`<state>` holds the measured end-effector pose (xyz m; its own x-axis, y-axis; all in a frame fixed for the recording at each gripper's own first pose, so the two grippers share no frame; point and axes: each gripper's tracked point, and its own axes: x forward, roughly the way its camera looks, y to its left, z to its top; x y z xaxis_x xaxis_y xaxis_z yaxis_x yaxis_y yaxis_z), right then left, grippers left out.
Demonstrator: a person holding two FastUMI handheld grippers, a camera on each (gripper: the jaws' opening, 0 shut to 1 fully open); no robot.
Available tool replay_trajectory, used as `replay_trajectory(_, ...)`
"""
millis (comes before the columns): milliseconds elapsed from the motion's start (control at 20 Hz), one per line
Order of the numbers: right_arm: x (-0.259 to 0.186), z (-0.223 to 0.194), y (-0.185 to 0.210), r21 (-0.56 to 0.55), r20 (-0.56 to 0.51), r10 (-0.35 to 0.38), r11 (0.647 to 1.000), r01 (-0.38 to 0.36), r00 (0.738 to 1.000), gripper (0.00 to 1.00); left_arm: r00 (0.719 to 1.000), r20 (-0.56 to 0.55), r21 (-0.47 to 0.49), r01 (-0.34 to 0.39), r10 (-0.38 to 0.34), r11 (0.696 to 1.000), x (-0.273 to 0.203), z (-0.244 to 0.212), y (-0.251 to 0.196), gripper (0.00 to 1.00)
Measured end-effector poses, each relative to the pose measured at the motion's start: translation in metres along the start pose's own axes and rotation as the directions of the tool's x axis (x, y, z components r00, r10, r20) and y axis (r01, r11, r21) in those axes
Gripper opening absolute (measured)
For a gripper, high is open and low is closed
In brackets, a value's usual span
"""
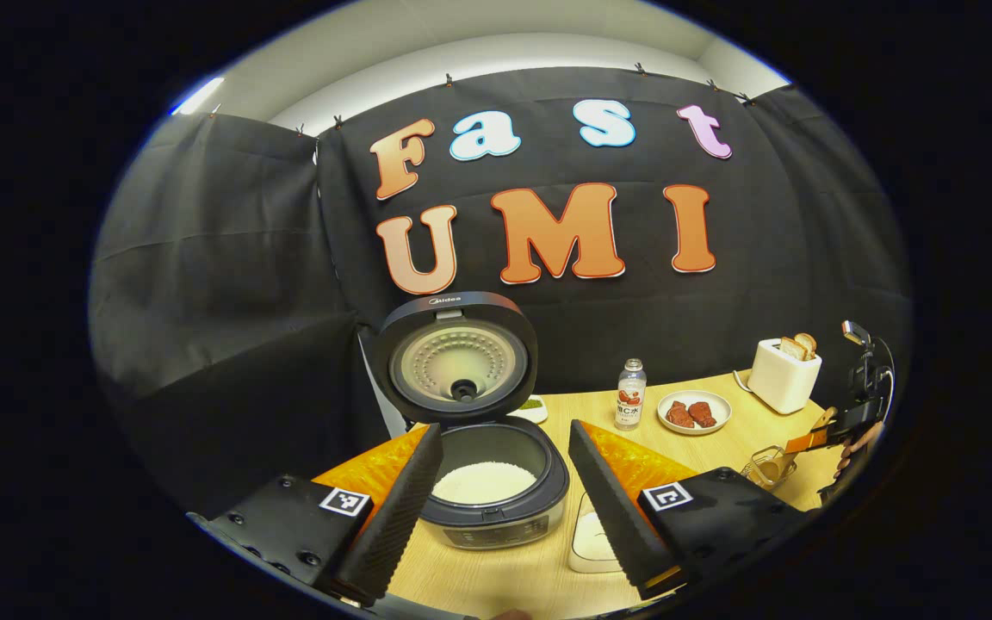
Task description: Close the left gripper, press the button to open the rice cooker; take a wooden spoon from the chopstick holder with the right hand, scoop a spoonful of rice and pour it into the rice cooker, then put the wooden spoon back into the chopstick holder.
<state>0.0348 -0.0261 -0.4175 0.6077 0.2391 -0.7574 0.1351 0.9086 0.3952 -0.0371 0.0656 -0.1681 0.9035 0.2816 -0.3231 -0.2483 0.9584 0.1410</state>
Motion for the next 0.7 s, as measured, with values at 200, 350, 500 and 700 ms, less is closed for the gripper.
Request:
replay_trajectory(200,-0.012,0.003,-0.013,-0.036,-0.003,-0.061,0.998,0.061,0.998,0.33,1.0,0.008,-0.043,0.003,-0.003,0.999,0.021,0.016,0.003,0.92)
replay_trajectory(350,-0.025,0.016,-0.017,-0.091,0.029,-0.106,0.99,0.108,0.994,0.5,1.0,0.009,-0.084,-0.017,0.017,0.996,0.037,0.032,0.017,0.92)
replay_trajectory(500,-0.045,0.038,-0.013,-0.118,0.086,-0.121,0.984,0.131,0.989,0.71,0.998,0.042,-0.124,-0.032,0.037,0.992,0.058,0.062,0.03,0.92)
replay_trajectory(700,-0.073,0.075,-0.01,-0.129,0.181,-0.136,0.979,0.16,0.974,0.86,0.992,0.106,-0.142,-0.056,0.072,0.988,0.076,0.109,0.055,1.0)
